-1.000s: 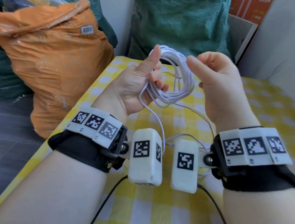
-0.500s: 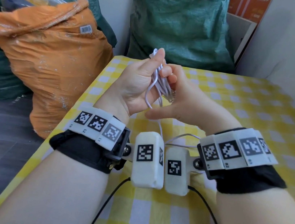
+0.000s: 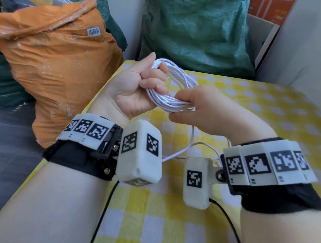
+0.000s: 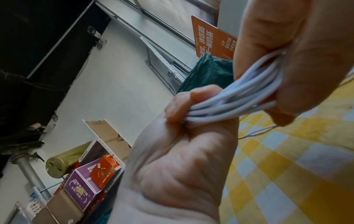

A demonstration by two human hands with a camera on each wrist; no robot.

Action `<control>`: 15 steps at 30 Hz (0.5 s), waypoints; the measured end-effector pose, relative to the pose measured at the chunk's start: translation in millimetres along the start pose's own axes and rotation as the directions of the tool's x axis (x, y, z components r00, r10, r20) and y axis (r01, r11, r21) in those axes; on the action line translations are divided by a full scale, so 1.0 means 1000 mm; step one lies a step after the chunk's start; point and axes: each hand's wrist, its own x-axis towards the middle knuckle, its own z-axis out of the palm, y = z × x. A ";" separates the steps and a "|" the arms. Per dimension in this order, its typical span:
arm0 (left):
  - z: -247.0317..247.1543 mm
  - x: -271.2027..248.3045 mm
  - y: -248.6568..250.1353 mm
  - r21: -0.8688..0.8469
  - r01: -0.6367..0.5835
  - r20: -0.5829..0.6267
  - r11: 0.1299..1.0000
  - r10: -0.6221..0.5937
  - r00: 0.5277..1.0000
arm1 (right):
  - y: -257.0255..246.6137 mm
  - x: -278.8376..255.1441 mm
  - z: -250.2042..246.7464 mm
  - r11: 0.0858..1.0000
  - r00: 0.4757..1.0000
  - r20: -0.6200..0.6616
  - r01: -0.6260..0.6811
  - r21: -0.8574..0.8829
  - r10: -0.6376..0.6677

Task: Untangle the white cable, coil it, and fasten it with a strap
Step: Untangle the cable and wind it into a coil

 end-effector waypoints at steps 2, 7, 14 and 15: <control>0.001 0.001 0.000 0.003 0.023 -0.061 1.000 -0.023 0.998 | 0.001 -0.002 0.000 0.999 0.998 0.059 -0.004 0.050 0.001; 0.000 0.000 0.003 0.384 -0.006 -0.151 0.923 0.069 0.986 | 0.001 -0.002 -0.002 0.947 1.000 -0.021 0.003 0.320 0.004; 0.012 -0.013 0.009 0.674 -0.049 -0.087 0.737 0.145 0.986 | 0.008 0.006 -0.001 0.766 0.916 -0.367 0.120 0.631 0.159; 0.015 -0.016 0.008 0.714 -0.069 -0.033 0.697 0.132 0.991 | 0.010 0.008 -0.001 0.725 0.895 -0.401 0.144 0.674 0.195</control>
